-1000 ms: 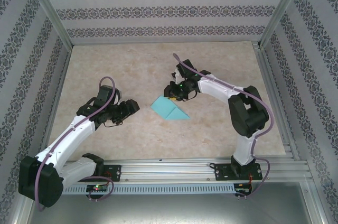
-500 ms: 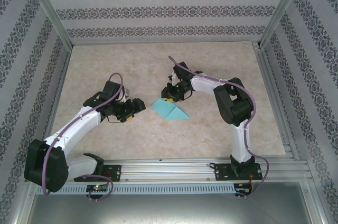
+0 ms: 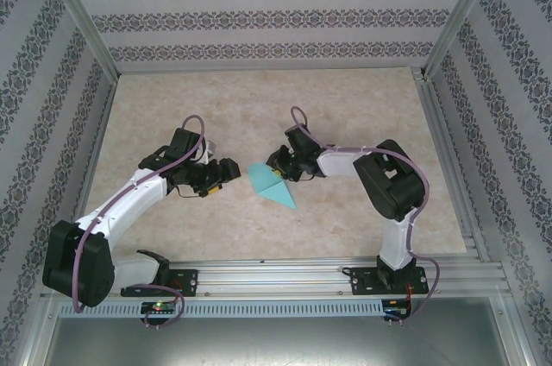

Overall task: Fold a paper plane with a square sheet of paper (pick it up from the middle)
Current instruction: Fold the wing for the fifth time at the center of the table.

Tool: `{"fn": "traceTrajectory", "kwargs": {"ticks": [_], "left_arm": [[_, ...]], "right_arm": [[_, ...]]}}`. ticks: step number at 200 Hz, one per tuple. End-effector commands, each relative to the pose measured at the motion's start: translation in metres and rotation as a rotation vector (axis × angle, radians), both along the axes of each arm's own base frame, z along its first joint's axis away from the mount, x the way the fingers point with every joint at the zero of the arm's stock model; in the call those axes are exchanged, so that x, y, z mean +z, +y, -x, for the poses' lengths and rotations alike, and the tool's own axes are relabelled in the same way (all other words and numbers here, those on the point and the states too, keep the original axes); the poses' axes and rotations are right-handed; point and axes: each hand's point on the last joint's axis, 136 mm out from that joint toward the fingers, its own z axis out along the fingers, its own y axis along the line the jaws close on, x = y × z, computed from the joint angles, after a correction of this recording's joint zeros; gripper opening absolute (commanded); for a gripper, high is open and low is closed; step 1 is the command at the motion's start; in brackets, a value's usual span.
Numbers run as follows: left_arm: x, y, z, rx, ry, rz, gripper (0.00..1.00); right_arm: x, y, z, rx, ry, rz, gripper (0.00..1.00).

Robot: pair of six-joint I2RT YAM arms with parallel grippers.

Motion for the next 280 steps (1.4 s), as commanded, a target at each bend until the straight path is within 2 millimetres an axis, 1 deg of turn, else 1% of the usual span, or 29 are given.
{"fn": "traceTrajectory", "kwargs": {"ticks": [1,6,14,28,38,51,68,77,84,97,113,133,151,177,183,191,209,220,230,246,262,280], "left_arm": [[0.005,-0.002,-0.001,-0.036,-0.015,0.019,0.76],[0.005,-0.003,0.000,-0.041,-0.013,0.024,0.76],[0.006,-0.005,0.001,-0.048,-0.012,0.035,0.77],[0.006,-0.007,0.003,-0.056,-0.007,0.048,0.78],[0.005,-0.007,0.005,-0.061,-0.007,0.051,0.79],[0.002,-0.008,0.007,-0.074,-0.002,0.053,0.80],[-0.003,-0.010,0.007,-0.076,0.012,0.057,0.81],[-0.006,-0.013,0.006,-0.076,0.019,0.066,0.81],[-0.007,-0.016,0.005,-0.078,0.024,0.072,0.81],[-0.012,-0.020,0.003,-0.077,0.037,0.074,0.81],[-0.017,-0.024,-0.001,-0.067,0.050,0.071,0.81],[-0.024,-0.027,-0.006,-0.042,0.063,0.070,0.81],[-0.029,-0.026,-0.008,-0.024,0.080,0.059,0.81],[-0.032,-0.023,-0.010,0.009,0.110,0.035,0.81],[-0.033,-0.023,-0.009,0.016,0.122,0.036,0.81],[-0.032,-0.024,-0.010,0.018,0.123,0.042,0.81],[-0.031,-0.027,-0.011,-0.001,0.087,0.062,0.81],[-0.036,-0.025,-0.010,-0.004,0.092,0.044,0.81],[-0.036,-0.024,-0.010,-0.008,0.108,0.028,0.81],[-0.031,-0.029,-0.011,-0.027,0.094,0.054,0.81],[-0.031,-0.032,-0.011,-0.035,0.091,0.066,0.82],[-0.030,-0.035,-0.013,-0.048,0.092,0.072,0.82]], "right_arm": [[-0.021,0.000,0.019,-0.192,0.079,0.021,0.28],[-0.016,0.002,0.018,-0.197,0.058,0.005,0.28],[-0.004,0.004,0.013,-0.191,0.004,-0.020,0.28],[0.017,-0.001,0.006,-0.141,-0.069,-0.001,0.31],[0.038,-0.007,0.004,-0.078,-0.134,0.035,0.34],[0.061,-0.015,0.006,0.014,-0.204,0.084,0.35],[0.082,-0.024,0.018,0.128,-0.279,0.141,0.34],[0.088,-0.027,0.026,0.177,-0.298,0.156,0.32],[0.091,-0.026,0.032,0.223,-0.314,0.143,0.28],[0.099,-0.014,0.046,0.317,-0.339,0.070,0.23],[0.100,-0.001,0.064,0.418,-0.330,-0.003,0.12],[0.099,0.014,0.085,0.531,-0.325,-0.033,0.06],[0.093,0.019,0.098,0.589,-0.318,-0.007,0.06],[0.078,0.024,0.114,0.640,-0.260,-0.008,0.06],[0.075,0.024,0.115,0.643,-0.255,0.000,0.07],[0.067,0.022,0.117,0.646,-0.230,0.032,0.07],[0.051,0.018,0.117,0.652,-0.205,0.091,0.08],[0.041,0.013,0.115,0.639,-0.188,0.119,0.08],[0.033,0.010,0.114,0.632,-0.169,0.129,0.08],[0.028,0.013,0.113,0.636,-0.169,0.105,0.08],[0.020,0.006,0.108,0.611,-0.158,0.137,0.08],[0.013,0.006,0.103,0.592,-0.145,0.103,0.09]]}}
